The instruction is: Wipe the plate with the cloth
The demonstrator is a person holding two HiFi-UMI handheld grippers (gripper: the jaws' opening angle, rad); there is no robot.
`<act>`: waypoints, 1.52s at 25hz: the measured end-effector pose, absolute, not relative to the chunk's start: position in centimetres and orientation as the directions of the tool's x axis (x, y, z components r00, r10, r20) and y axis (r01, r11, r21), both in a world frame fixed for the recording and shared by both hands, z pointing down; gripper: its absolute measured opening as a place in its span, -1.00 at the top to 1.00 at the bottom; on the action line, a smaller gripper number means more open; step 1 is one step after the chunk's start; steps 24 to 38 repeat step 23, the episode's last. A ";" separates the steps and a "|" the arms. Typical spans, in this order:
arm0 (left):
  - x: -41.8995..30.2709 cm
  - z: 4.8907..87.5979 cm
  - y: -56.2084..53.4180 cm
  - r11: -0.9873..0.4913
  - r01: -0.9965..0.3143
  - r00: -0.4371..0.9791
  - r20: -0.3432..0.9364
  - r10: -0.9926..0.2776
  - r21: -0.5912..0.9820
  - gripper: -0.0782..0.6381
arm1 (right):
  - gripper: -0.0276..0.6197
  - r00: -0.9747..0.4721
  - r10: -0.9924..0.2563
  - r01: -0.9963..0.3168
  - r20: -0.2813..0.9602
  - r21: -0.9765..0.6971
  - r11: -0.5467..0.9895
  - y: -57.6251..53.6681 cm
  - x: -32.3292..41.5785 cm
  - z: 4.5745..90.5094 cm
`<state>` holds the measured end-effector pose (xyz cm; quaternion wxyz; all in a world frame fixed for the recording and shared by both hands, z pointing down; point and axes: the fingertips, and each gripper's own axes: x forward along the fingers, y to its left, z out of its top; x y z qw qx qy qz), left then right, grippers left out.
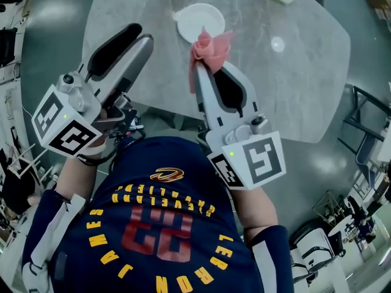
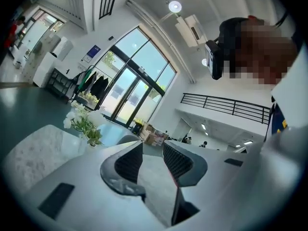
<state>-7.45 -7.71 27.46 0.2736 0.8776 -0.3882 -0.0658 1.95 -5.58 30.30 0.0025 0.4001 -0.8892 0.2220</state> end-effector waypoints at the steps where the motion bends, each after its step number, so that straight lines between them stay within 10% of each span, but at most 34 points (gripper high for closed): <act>1: -7.4 27.5 -7.6 -0.555 -0.651 0.690 0.098 -0.717 0.518 0.39 | 0.79 -0.682 -0.710 -0.711 0.177 -0.387 0.587 -5.4 1.8 30.2; 38: -5.3 29.2 -8.5 -0.578 -0.707 0.682 0.179 -0.709 0.407 0.39 | 0.79 -0.675 -0.720 -0.715 0.162 -0.385 0.583 -6.3 3.6 30.1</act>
